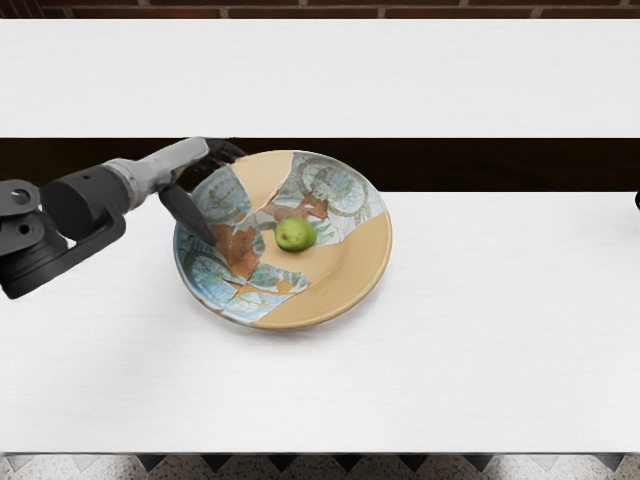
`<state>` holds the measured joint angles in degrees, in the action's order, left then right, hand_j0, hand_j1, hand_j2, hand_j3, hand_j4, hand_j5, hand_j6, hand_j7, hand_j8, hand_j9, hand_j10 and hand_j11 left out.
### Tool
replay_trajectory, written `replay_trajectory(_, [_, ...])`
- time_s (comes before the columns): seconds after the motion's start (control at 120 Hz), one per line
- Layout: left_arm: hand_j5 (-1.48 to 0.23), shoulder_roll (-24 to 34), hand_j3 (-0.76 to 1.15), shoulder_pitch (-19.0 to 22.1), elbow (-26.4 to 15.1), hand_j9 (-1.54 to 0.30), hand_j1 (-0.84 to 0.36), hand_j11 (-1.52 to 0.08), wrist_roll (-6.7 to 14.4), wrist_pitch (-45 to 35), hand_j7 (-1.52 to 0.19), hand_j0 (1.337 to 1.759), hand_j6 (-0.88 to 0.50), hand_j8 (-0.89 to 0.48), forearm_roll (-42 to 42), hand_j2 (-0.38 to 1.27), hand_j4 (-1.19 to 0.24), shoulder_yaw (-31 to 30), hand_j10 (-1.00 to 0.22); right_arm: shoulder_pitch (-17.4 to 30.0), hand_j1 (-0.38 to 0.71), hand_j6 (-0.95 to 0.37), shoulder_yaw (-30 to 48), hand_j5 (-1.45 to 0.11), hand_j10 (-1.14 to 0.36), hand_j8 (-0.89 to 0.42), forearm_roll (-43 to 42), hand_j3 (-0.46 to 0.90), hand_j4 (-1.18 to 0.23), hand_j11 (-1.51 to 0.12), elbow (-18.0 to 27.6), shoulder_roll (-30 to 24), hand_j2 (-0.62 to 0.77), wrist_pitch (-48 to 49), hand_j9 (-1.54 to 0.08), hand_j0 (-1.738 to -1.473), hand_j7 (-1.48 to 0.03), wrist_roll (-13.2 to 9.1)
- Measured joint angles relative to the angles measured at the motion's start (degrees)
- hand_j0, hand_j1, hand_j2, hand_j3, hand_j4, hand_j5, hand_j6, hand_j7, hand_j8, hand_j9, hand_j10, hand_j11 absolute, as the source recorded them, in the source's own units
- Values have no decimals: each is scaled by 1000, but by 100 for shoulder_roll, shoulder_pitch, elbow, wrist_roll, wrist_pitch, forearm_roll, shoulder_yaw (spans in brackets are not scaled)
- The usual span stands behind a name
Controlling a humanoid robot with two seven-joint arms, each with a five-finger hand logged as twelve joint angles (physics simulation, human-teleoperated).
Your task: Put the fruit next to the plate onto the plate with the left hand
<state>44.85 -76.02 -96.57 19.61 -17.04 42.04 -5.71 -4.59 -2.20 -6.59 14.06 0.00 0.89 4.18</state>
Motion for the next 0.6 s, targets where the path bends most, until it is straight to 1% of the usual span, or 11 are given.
replay_trajectory(0.117, [-236, 900, 0, 9, 6, -235, 139, -235, -1, 1243, -235, 1658, -184, -181, -1293, 51, -183, 477, -180, -2, -331, -15, 0, -20, -15, -15, 0, 0, -15, -20, -1, 0, -3, 0, -20, -1658, -20, -1])
replay_trajectory(0.217, [-212, 1910, 0, 46, 48, -212, 158, -212, -1, 2642, -212, 1658, -166, -165, -2444, 42, -166, 863, -164, 0, -331, -15, 0, -20, -15, -15, 0, 0, -15, -20, -1, 0, -3, -1, -20, -1658, -20, -1])
replay_trajectory(0.275, [-204, 2441, 0, 123, 67, -204, 165, -203, 5, 3413, -204, 1658, -160, -159, -3252, 39, -159, 983, -158, 0, -331, -15, 0, -20, -15, -15, 0, 0, -15, -20, -1, 0, -3, -1, -20, -1658, -20, -1])
replay_trajectory(0.342, [-196, 2871, 0, 197, 99, -196, 172, -195, 10, 4180, -196, 1658, -154, -153, -4017, 36, -153, 1034, -152, 1, -331, -15, 0, -20, -15, -15, 0, 0, -15, -20, -2, 0, -3, 0, -20, -1658, -20, -2])
replay_trajectory(0.383, [-191, 3059, 0, 206, 115, -191, 176, -191, 12, 4519, -191, 1658, -150, -149, -4315, 34, -149, 1052, -149, 0, -331, -15, 0, -20, -15, -15, 0, 0, -15, -20, -2, 0, -3, 0, -20, -1658, -20, -3])
replay_trajectory(0.442, [-186, 3106, 0, 210, 132, -186, 180, -185, 13, 4815, -186, 1658, -145, -145, -4574, 32, -145, 1042, -145, 1, -331, -15, 0, -20, -15, -15, 0, 0, -15, -20, -1, 0, -3, -1, -20, -1658, -20, -1])
replay_trajectory(0.6, [-144, 3100, 0, 228, 165, -144, 217, -144, 10, 5124, -144, 1658, -112, -112, -4840, 23, -112, 1007, -112, 0, -331, -15, 0, -20, -15, -15, 0, 0, -15, -20, -2, 0, -3, 1, -20, -1658, -20, -1])
